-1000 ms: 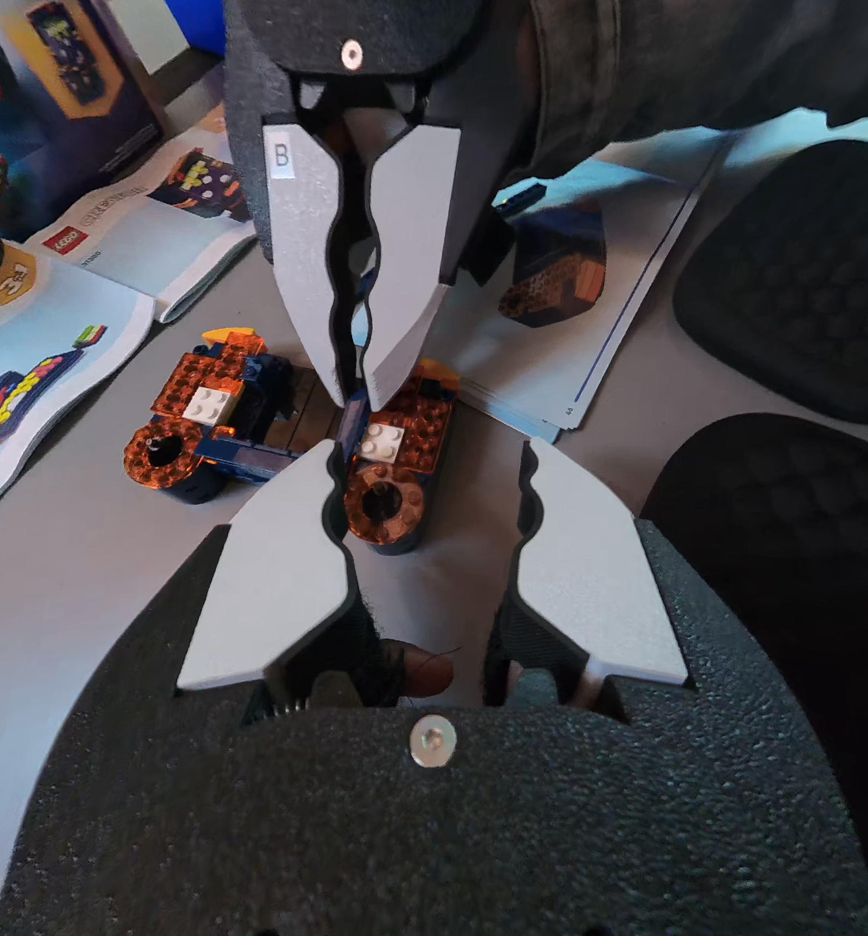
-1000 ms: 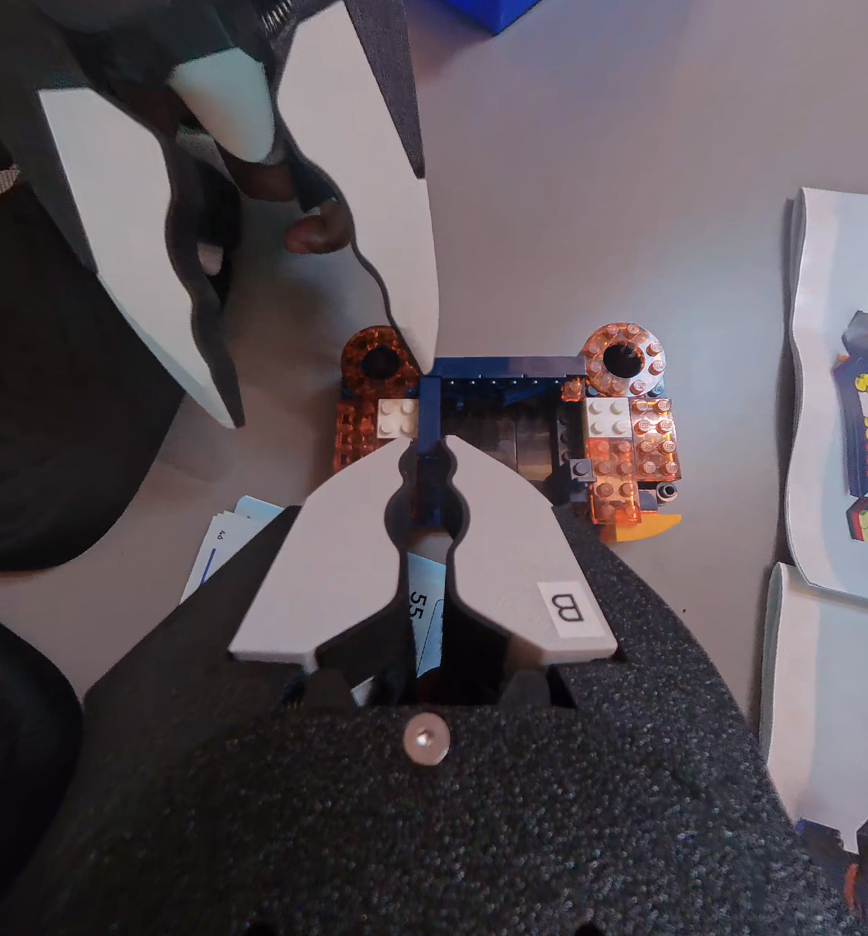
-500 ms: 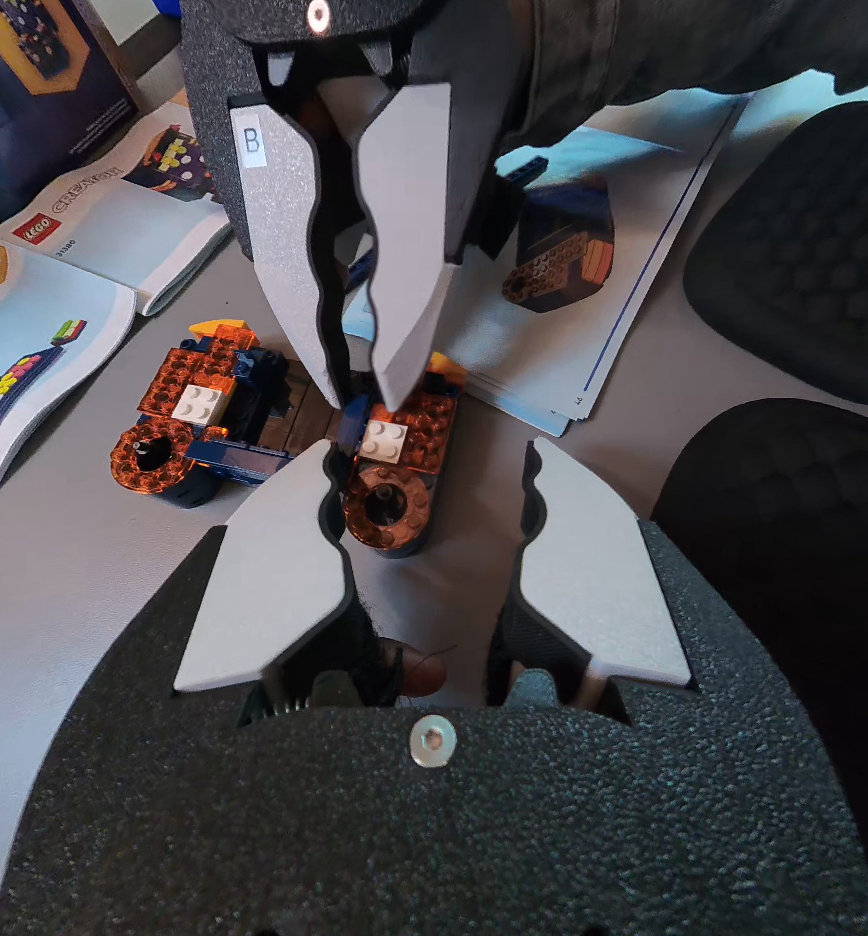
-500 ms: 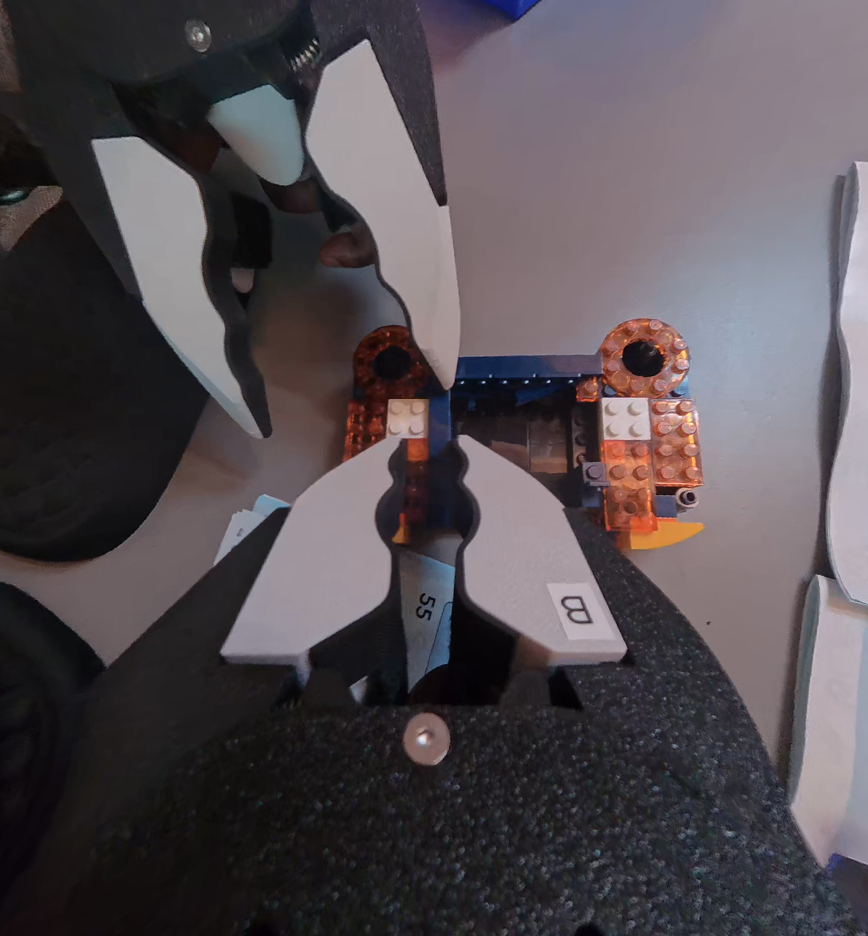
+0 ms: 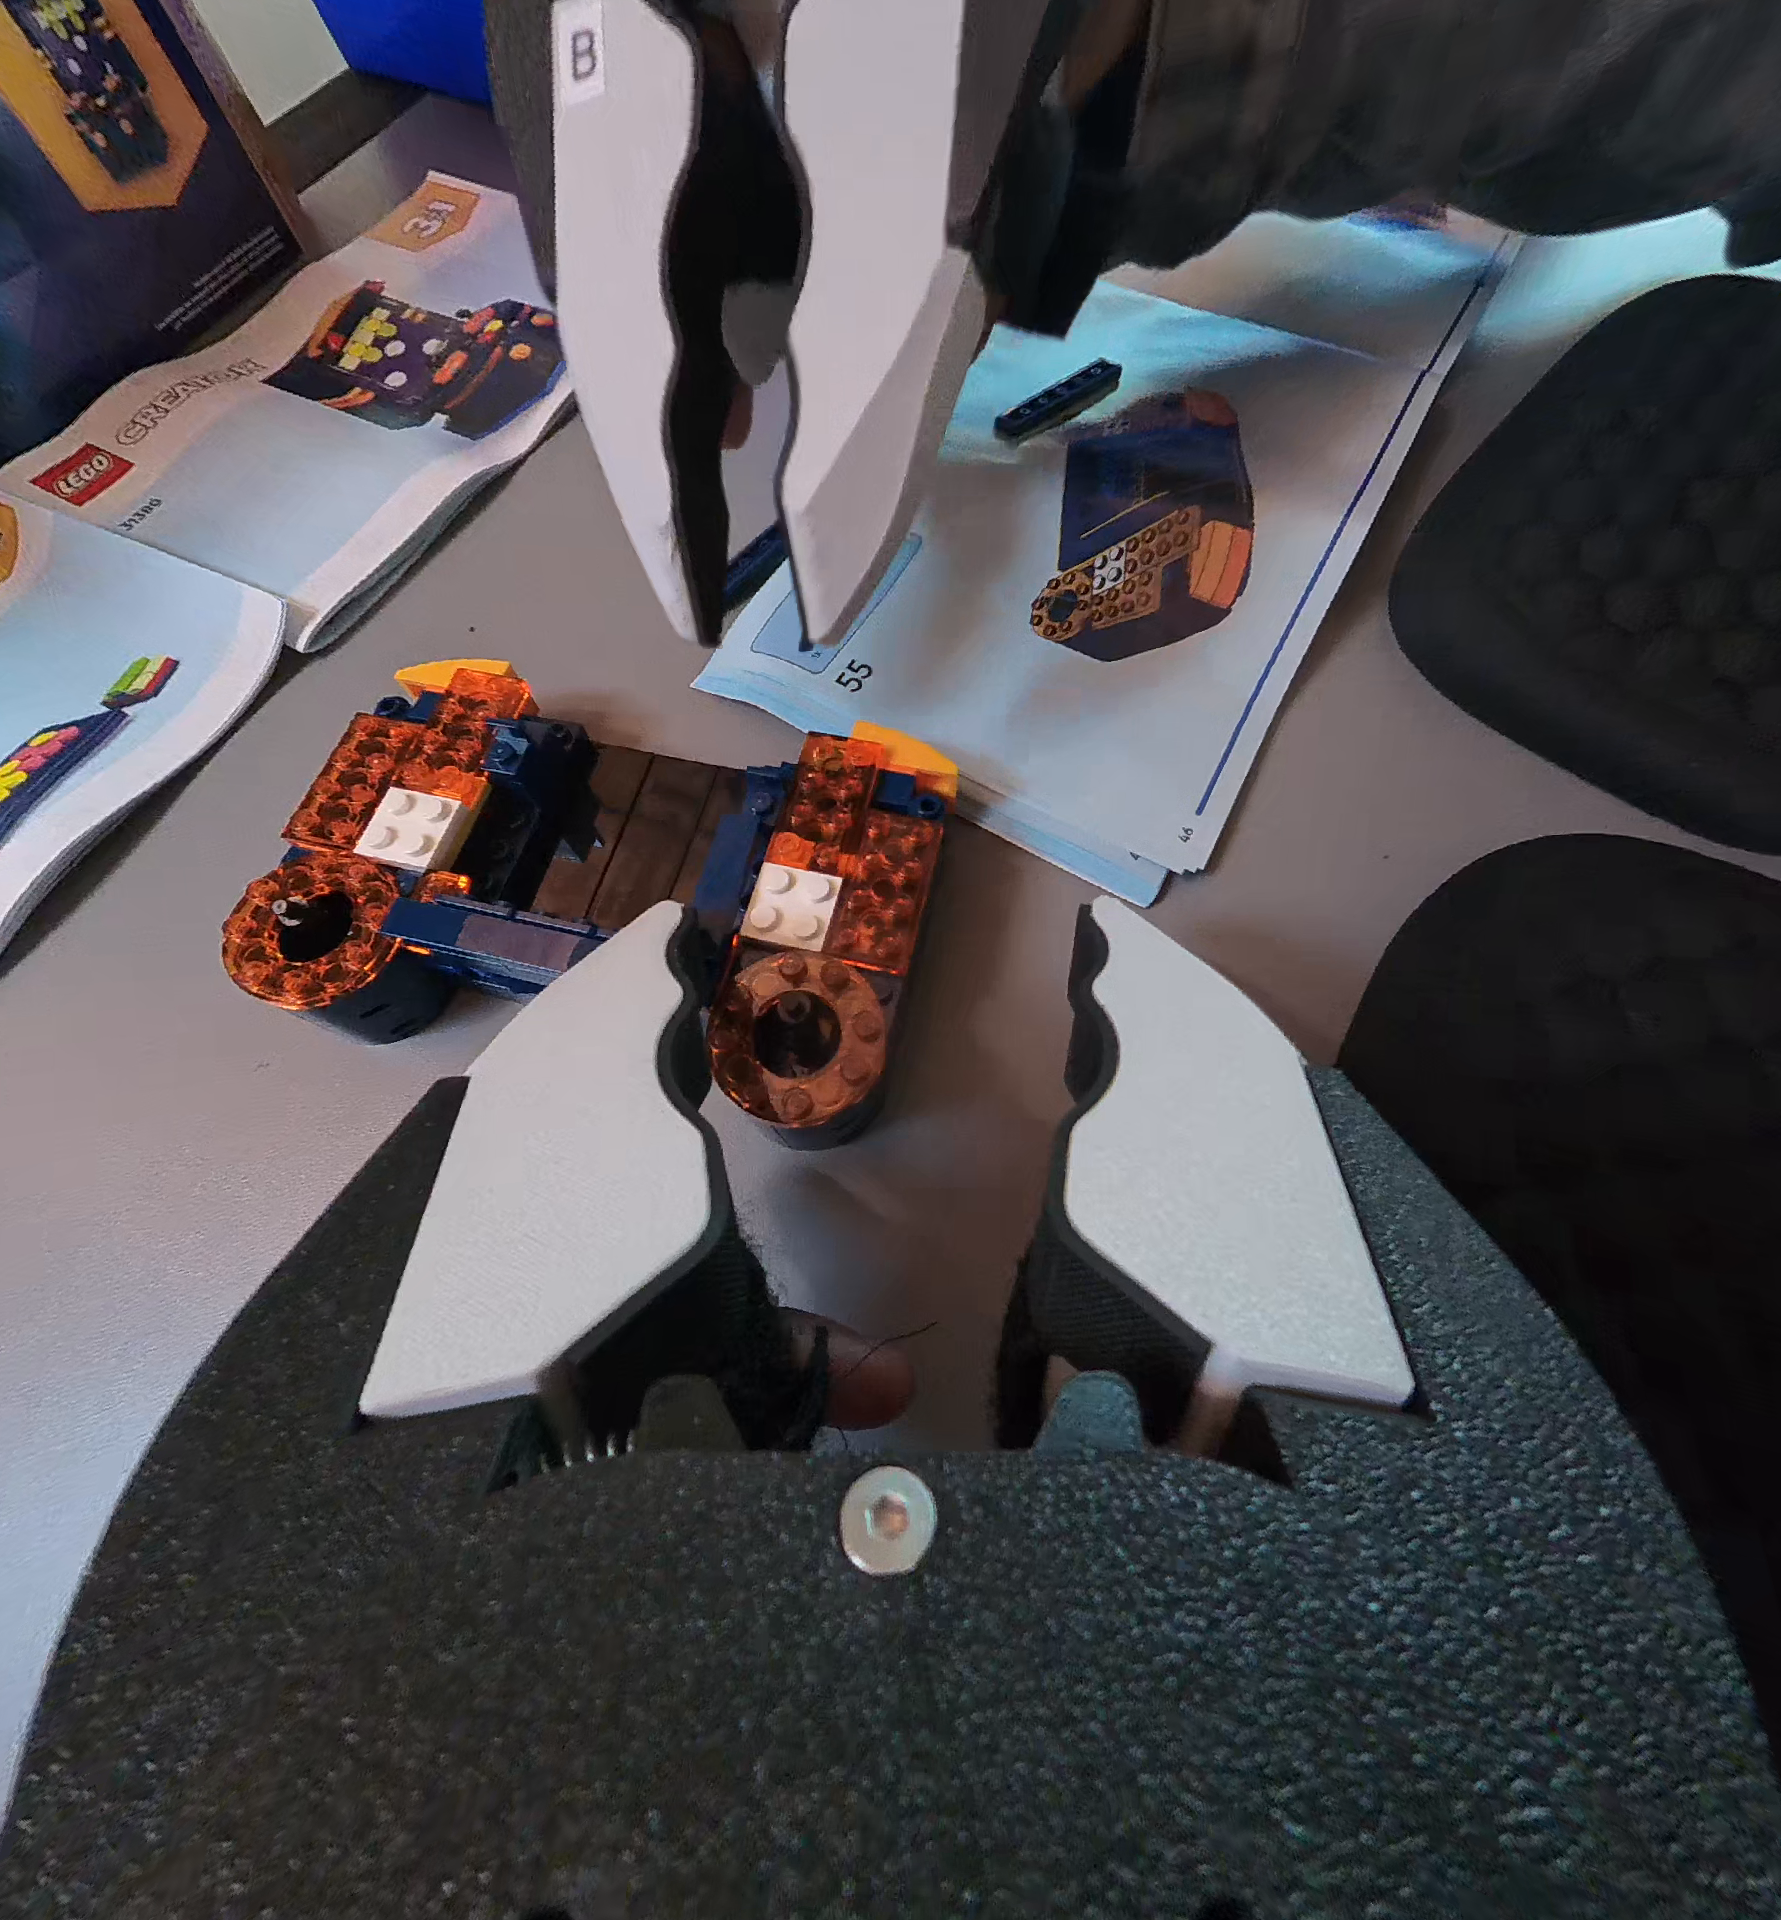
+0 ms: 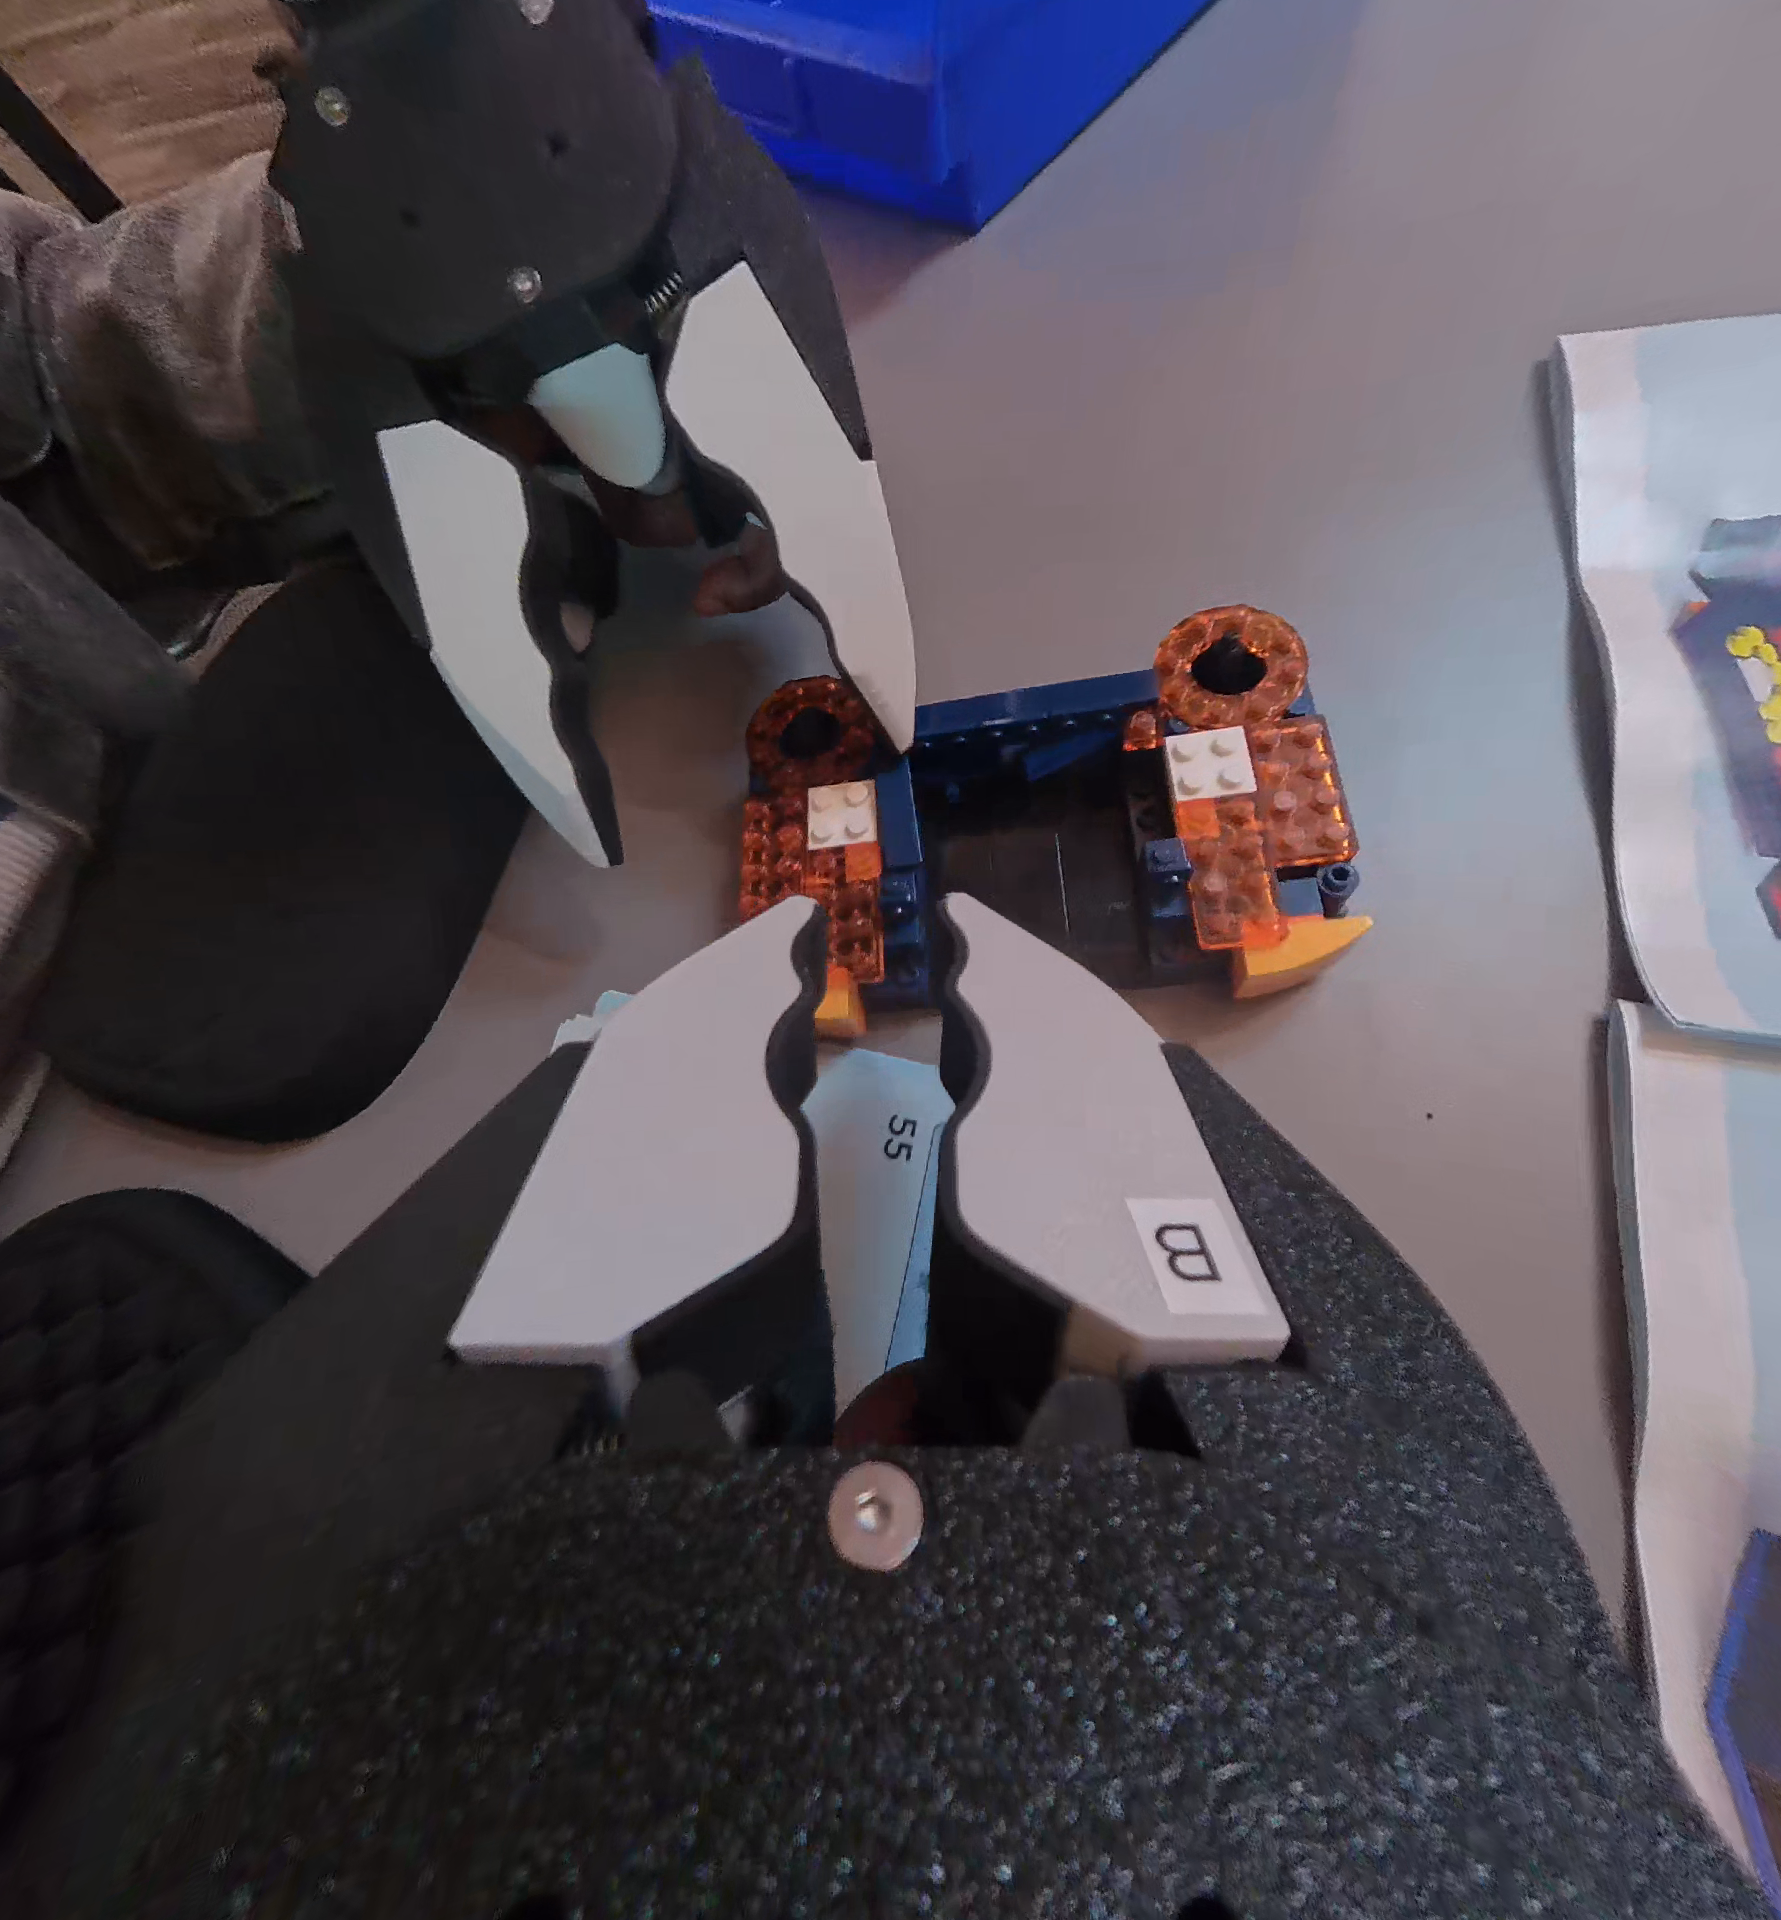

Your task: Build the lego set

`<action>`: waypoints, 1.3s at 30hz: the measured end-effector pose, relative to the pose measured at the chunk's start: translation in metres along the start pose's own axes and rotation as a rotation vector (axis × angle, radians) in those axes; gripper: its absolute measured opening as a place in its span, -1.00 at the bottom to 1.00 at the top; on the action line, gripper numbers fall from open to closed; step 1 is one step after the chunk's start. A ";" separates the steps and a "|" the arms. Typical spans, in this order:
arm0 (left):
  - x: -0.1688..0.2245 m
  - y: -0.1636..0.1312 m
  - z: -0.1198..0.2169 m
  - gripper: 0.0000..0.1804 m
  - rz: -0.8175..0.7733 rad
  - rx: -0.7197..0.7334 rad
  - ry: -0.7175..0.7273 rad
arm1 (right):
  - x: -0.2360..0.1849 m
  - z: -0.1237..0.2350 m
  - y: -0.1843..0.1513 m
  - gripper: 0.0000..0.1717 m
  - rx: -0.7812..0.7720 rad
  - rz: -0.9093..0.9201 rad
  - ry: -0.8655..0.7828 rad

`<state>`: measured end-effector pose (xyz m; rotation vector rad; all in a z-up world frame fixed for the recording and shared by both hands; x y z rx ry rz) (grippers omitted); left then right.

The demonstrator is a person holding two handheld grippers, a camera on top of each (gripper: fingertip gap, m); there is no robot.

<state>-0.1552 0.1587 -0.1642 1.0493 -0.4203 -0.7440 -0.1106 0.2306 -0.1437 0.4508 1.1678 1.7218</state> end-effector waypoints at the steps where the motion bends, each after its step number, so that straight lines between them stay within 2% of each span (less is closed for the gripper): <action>1: 0.000 0.000 0.000 -0.26 0.001 0.003 0.001 | 0.001 -0.005 0.000 -0.79 -0.011 -0.002 0.008; 6: -0.001 0.000 0.000 -0.27 0.007 0.012 -0.001 | 0.005 -0.031 0.001 -0.79 -0.100 -0.005 0.041; 11: -0.001 0.000 0.000 -0.28 0.013 0.023 0.000 | 0.007 -0.042 -0.002 -0.85 -0.170 -0.051 0.103; 14: -0.001 0.000 0.000 -0.27 0.020 0.032 -0.006 | 0.006 -0.042 -0.002 -0.91 -0.188 -0.071 0.125; 20: -0.004 0.002 0.004 -0.27 0.034 0.050 -0.004 | 0.007 -0.040 -0.001 -0.91 -0.192 -0.140 0.166; 25: -0.014 0.017 0.016 -0.31 0.074 0.185 0.044 | 0.008 -0.031 0.006 -0.91 -0.165 -0.178 0.177; 28: -0.017 0.023 0.021 -0.38 0.074 0.252 0.060 | 0.003 -0.019 0.014 -0.91 -0.120 -0.189 0.195; 33: -0.010 0.038 0.022 -0.52 -0.027 0.324 0.081 | -0.011 0.017 0.021 -0.91 -0.091 -0.165 0.172; 39: 0.004 0.055 0.019 -0.52 -0.060 0.348 0.080 | -0.034 0.100 0.022 -0.91 0.069 -0.150 -0.018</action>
Point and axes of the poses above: each gripper's, where its closed fingertips meet, z back along the fingers, y out of its top, x = y × z across the jaws, the point moved 3 cm from there along z, back along the fingers, and after that the axes turned 7 degrees about x, right-handed, at the moved point
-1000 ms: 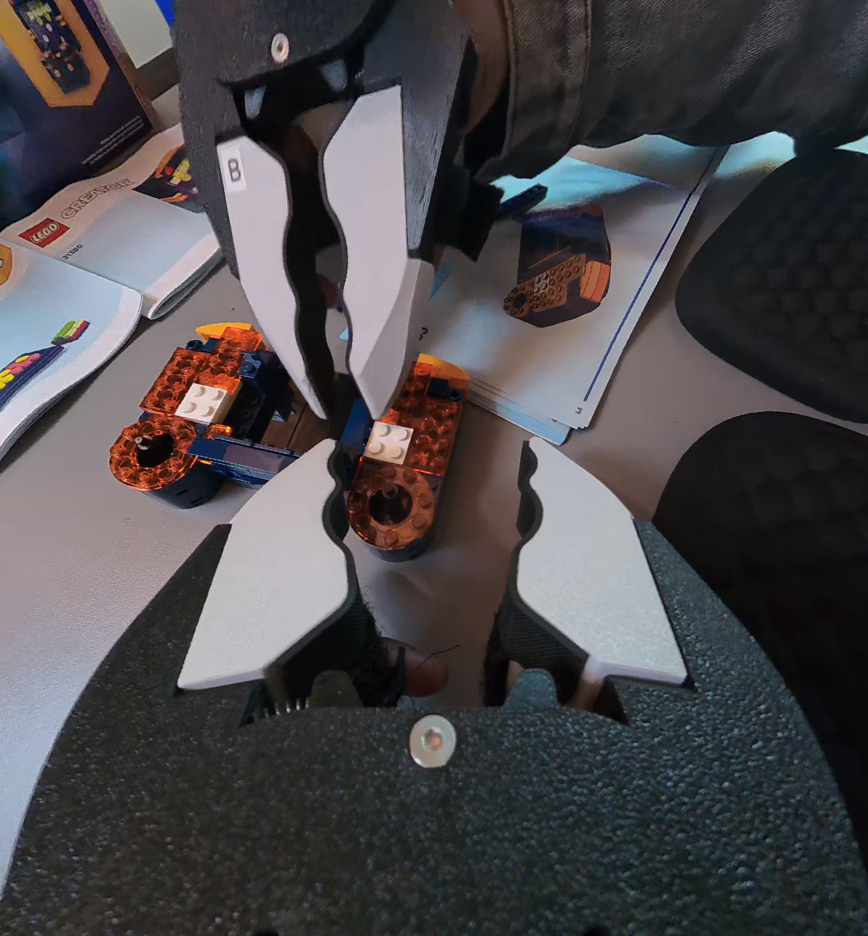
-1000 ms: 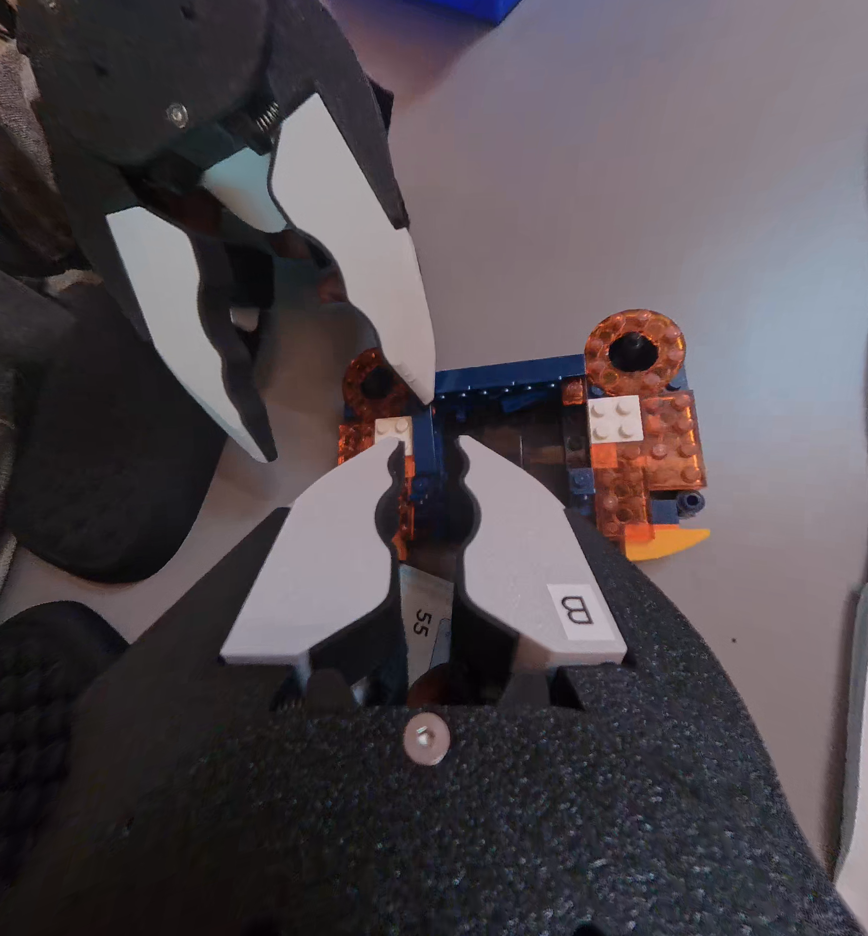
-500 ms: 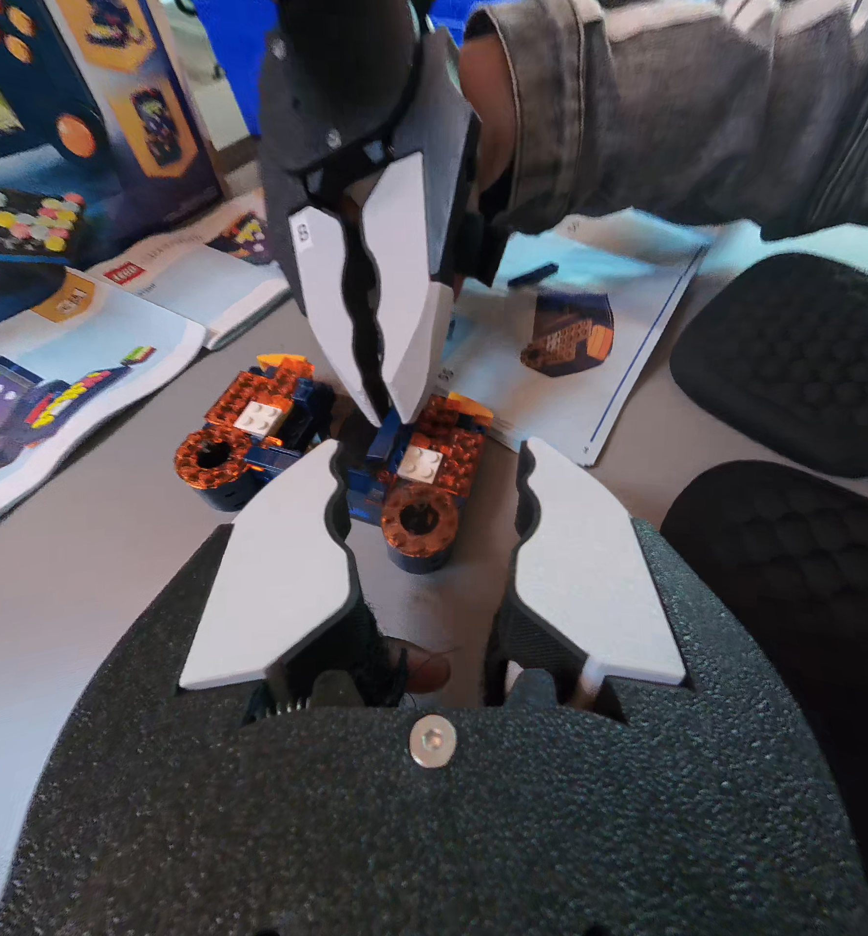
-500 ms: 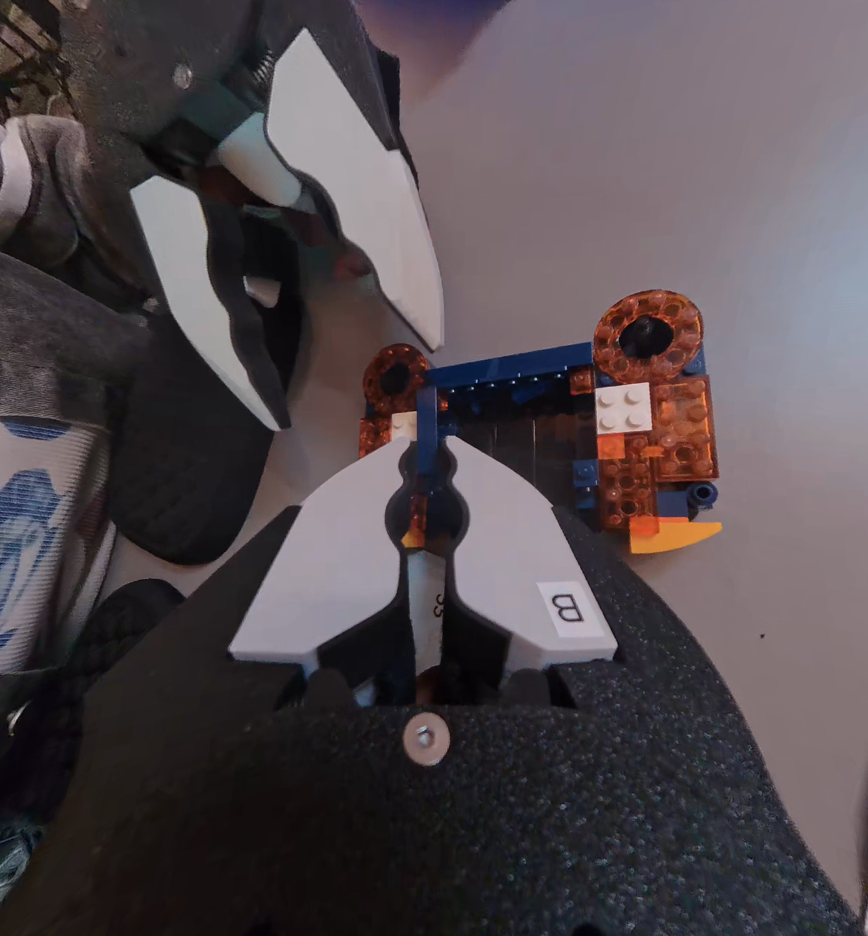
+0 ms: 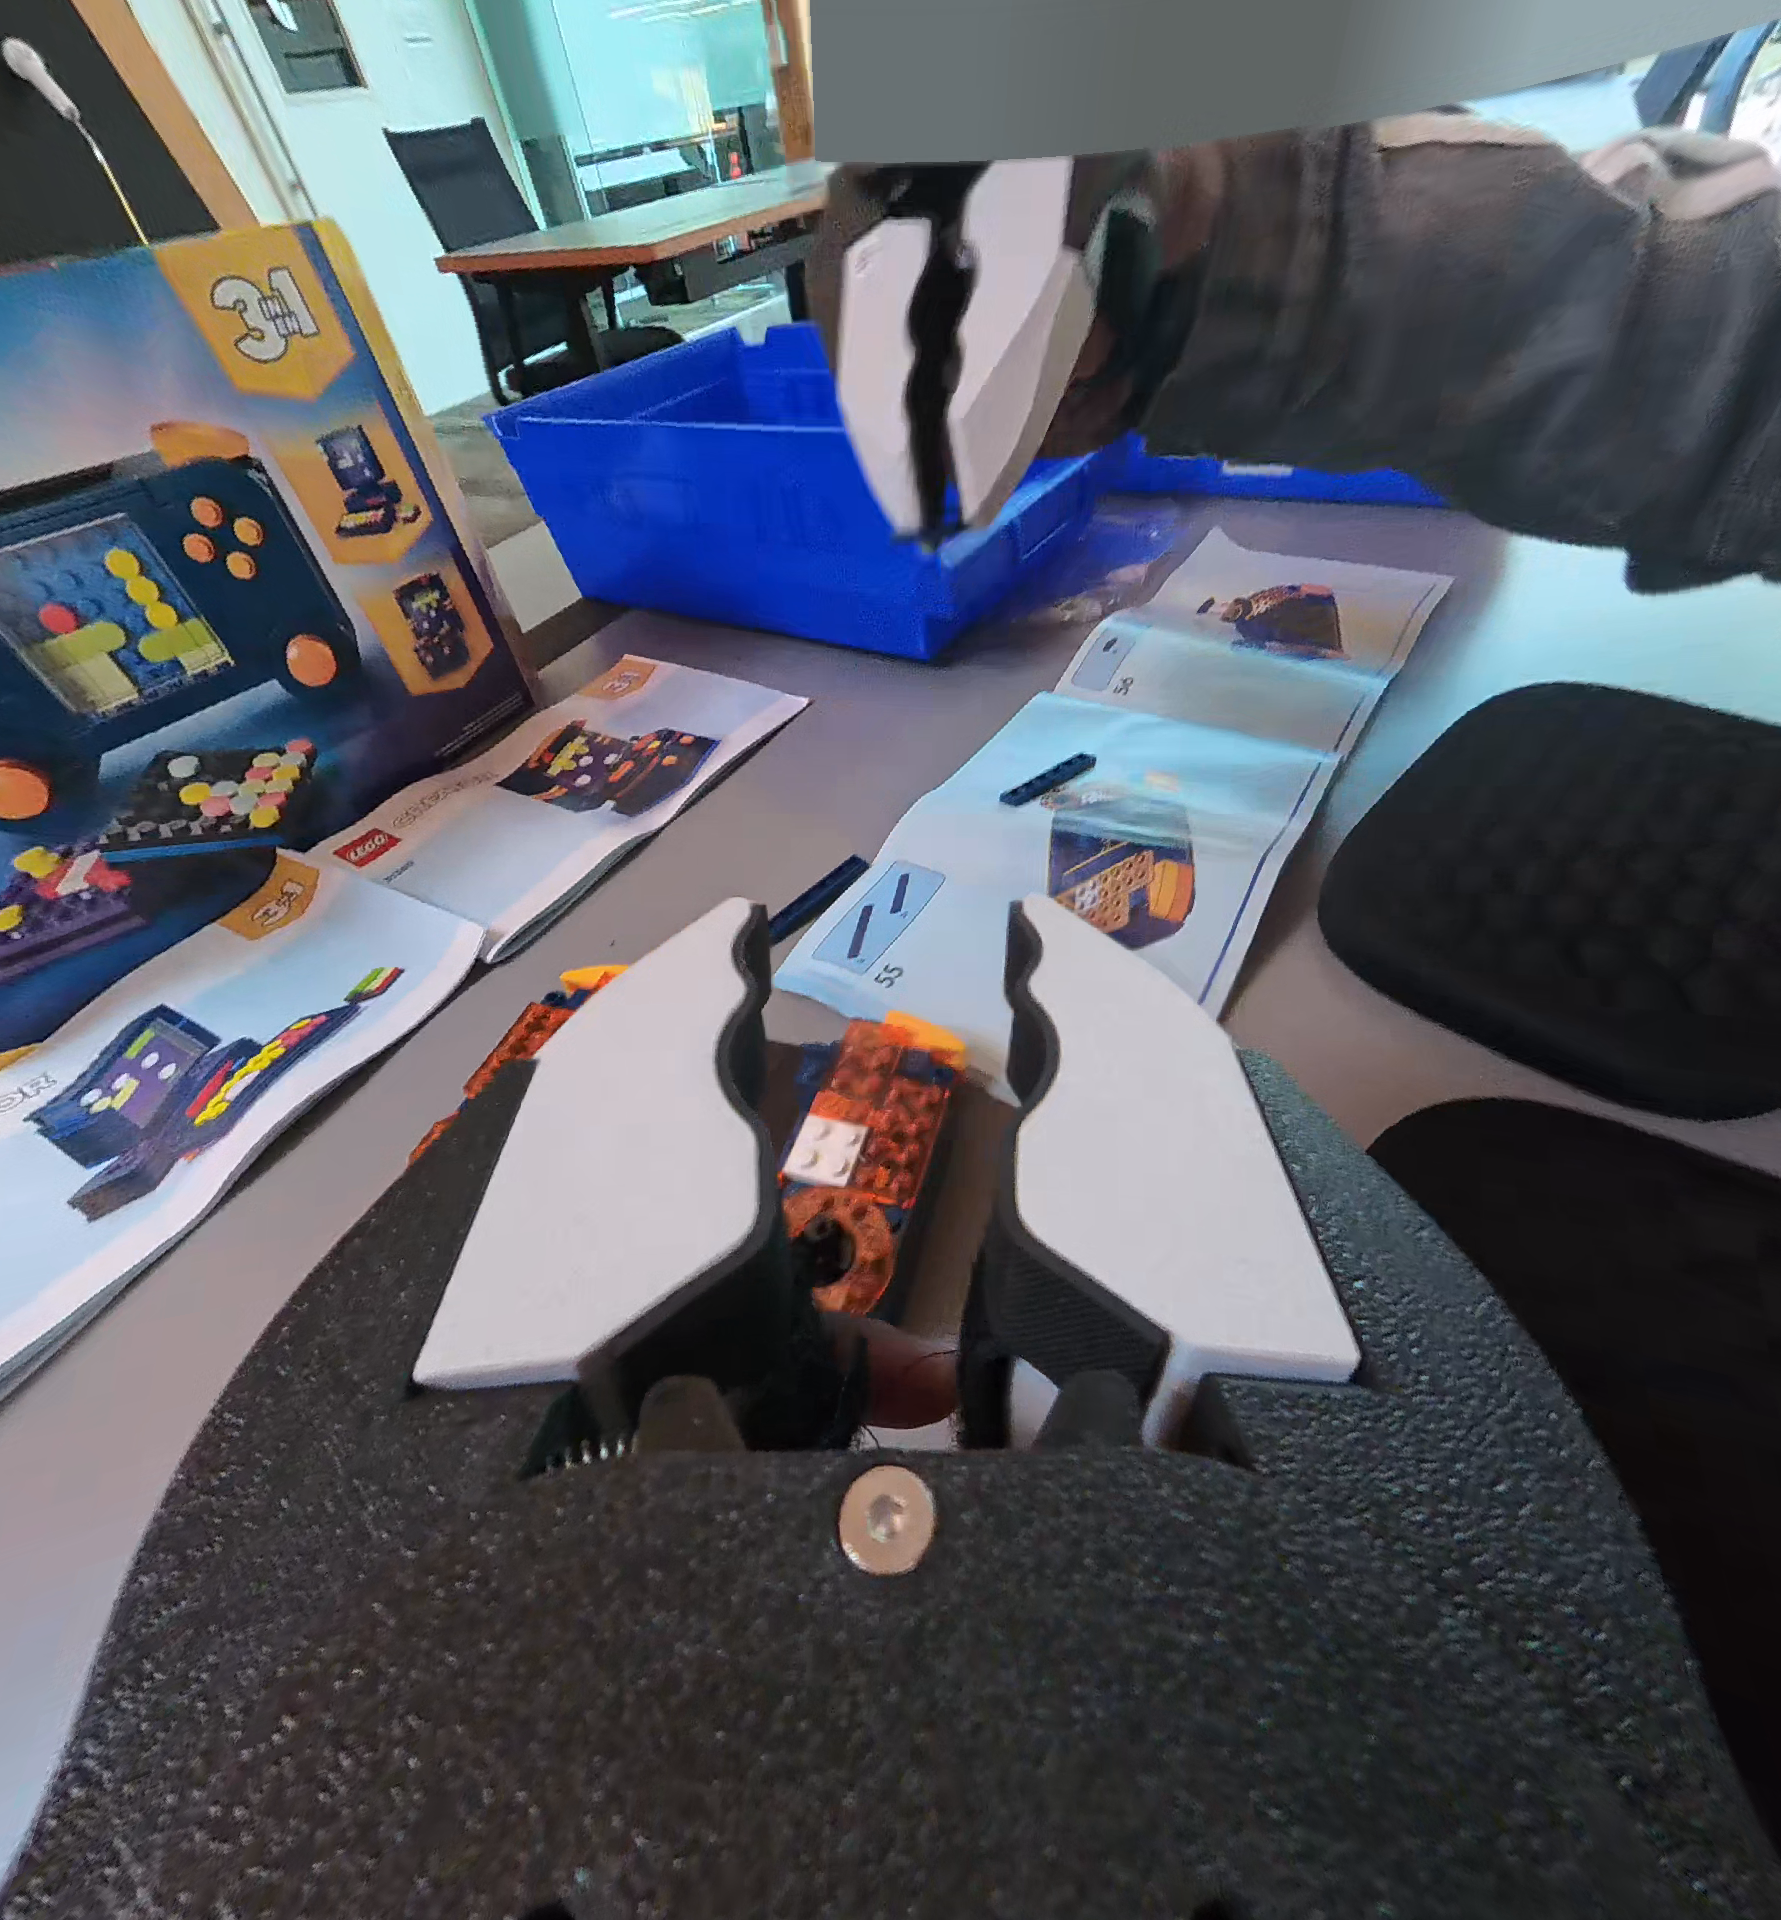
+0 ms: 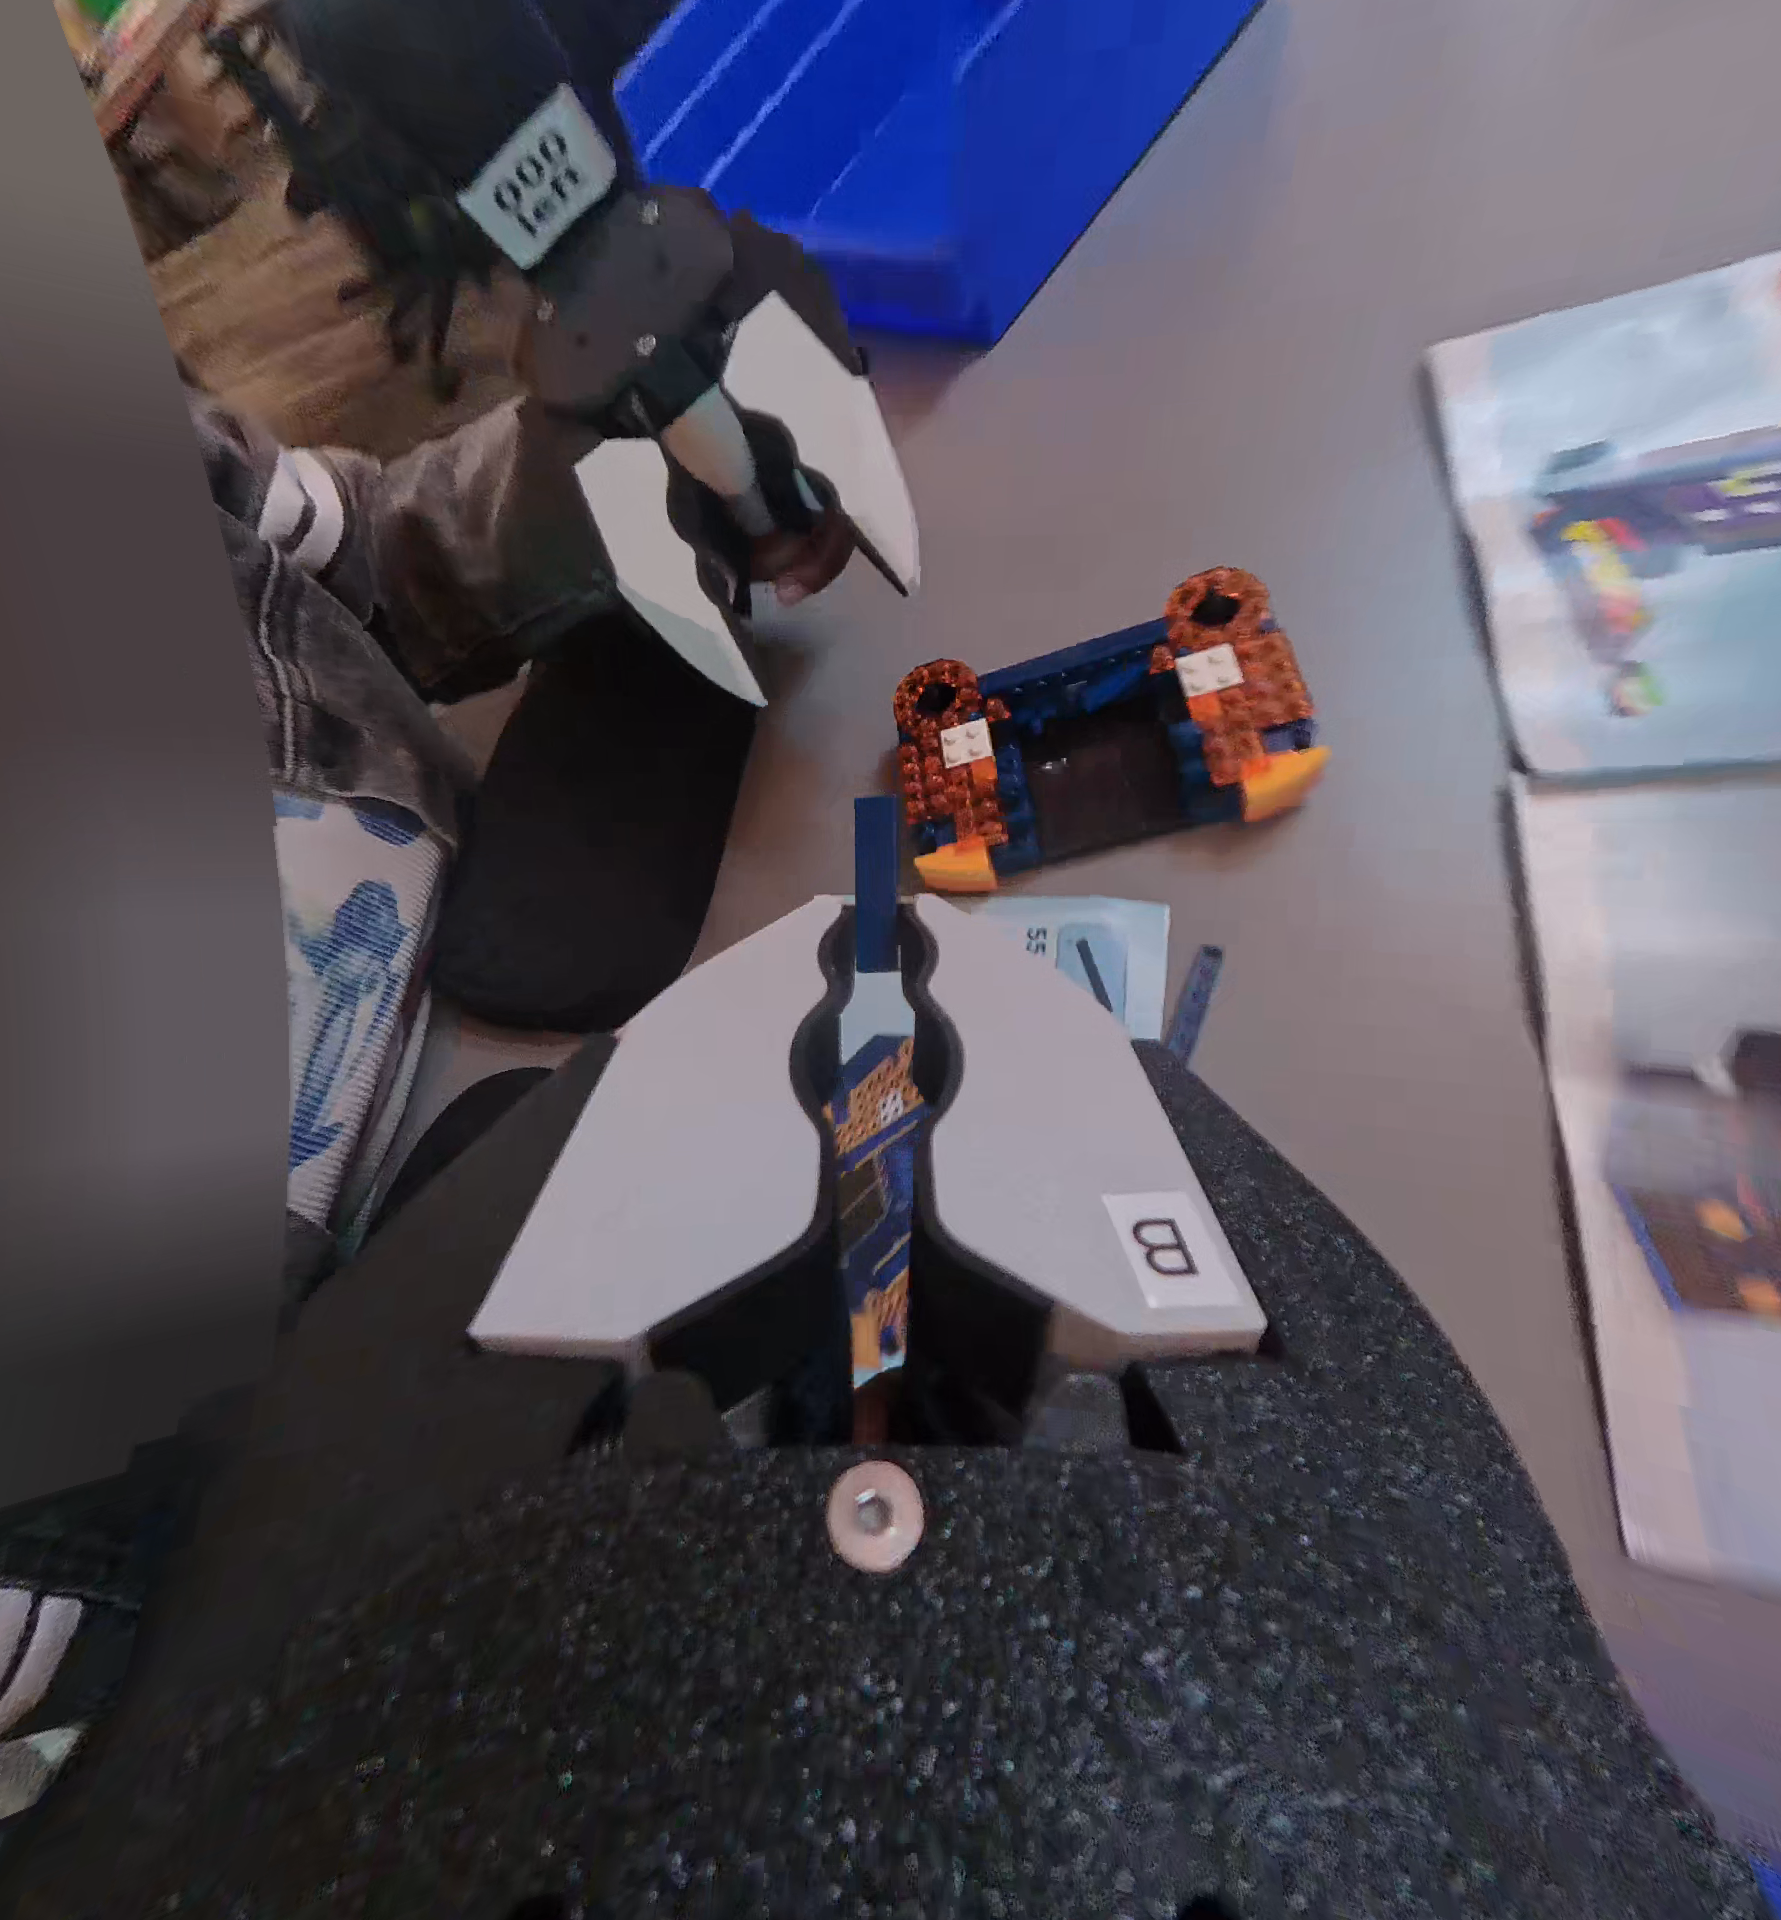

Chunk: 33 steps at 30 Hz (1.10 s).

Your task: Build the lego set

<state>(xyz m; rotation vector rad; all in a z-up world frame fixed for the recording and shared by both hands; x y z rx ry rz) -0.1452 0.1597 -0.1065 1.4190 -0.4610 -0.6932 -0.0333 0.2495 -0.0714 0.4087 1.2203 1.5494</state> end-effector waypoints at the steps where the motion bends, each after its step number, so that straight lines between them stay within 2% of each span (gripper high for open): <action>1: 0.003 0.002 -0.002 -0.52 0.010 0.005 -0.007 | -0.004 0.015 -0.002 -0.91 0.045 0.003 -0.042; 4: 0.014 0.009 -0.012 -0.52 0.060 0.018 -0.050 | -0.015 0.055 -0.019 -0.91 0.151 -0.007 -0.186; 7: 0.030 0.017 -0.027 -0.52 0.122 0.042 -0.110 | -0.025 0.079 -0.040 -0.92 0.288 -0.049 -0.260; 14: 0.058 0.033 -0.062 -0.48 0.163 0.155 -0.249 | -0.026 0.101 -0.070 -0.92 0.585 -0.109 -0.267; 17: 0.065 0.023 -0.065 -0.46 0.202 0.191 -0.324 | -0.025 0.102 -0.072 -0.92 0.631 -0.096 -0.252; 19: 0.067 0.020 -0.064 -0.45 0.162 0.193 -0.330 | -0.025 0.102 -0.075 -0.92 0.631 -0.094 -0.247; 30: 0.084 0.031 -0.053 -0.47 0.151 0.312 -0.497 | -0.019 0.110 -0.087 -0.92 0.644 -0.120 -0.254; 32: 0.084 0.035 -0.051 -0.47 0.158 0.342 -0.501 | -0.025 0.111 -0.081 -0.91 0.697 -0.095 -0.195; 33: 0.082 0.037 -0.049 -0.47 0.166 0.364 -0.498 | -0.034 0.116 -0.073 -0.91 0.784 -0.073 -0.121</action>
Point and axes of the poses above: each gripper's, where its closed fingertips meet, z back along the fingers, y out of its top, x = y × z across the jaws, the point moved 3 cm from there along z, back along the fingers, and after that the axes turned 7 degrees about x, right-handed, at the moved point
